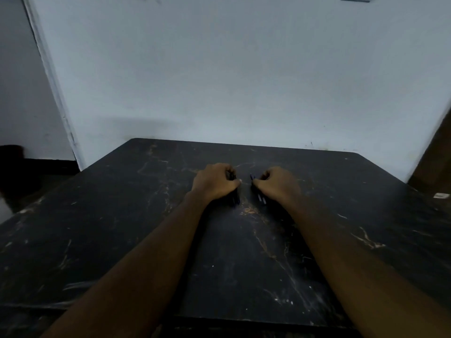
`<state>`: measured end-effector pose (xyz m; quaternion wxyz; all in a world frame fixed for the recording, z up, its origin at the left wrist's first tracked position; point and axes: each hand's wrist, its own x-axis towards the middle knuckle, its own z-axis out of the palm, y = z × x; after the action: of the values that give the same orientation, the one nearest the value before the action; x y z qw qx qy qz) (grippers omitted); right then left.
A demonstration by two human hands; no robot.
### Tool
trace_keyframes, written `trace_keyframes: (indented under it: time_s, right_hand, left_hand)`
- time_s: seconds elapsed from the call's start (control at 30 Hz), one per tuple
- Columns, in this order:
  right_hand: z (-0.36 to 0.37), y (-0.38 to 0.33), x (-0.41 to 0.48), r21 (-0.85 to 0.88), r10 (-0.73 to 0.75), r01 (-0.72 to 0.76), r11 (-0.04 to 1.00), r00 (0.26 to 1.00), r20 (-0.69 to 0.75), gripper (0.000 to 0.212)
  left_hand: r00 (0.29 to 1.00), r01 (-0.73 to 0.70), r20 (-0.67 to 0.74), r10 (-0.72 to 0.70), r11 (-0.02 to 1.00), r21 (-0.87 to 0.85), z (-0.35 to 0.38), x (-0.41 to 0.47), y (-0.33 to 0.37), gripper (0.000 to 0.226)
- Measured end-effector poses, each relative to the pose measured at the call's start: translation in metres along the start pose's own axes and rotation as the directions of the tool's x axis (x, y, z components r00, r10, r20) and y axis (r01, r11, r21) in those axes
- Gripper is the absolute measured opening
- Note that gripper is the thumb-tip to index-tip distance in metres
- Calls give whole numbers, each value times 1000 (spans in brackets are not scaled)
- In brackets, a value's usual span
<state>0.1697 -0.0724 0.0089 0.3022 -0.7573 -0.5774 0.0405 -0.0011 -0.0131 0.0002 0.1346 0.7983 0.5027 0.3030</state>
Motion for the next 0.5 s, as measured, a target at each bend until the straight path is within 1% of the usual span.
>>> trace_keyframes:
  time_s: [0.2, 0.3, 0.4, 0.5]
  right_hand:
    - [0, -1, -2, 13, 26, -26, 1000, 1000, 5, 35]
    - [0, -3, 0, 13, 47, -46, 999, 999, -8, 35]
    - [-1, -2, 0, 34, 48, -47, 998, 999, -1, 43]
    - [-2, -2, 2, 29, 47, -46, 998, 999, -7, 41]
  left_hand:
    - [1000, 14, 11, -13, 999, -48, -2, -1, -1, 22]
    - [1000, 12, 5, -12, 998, -61, -1, 0, -2, 25]
    - [1000, 16, -25, -18, 996, -90, -1, 0, -1, 28]
    - [998, 11, -61, -17, 994, -110, -2, 0, -1, 30]
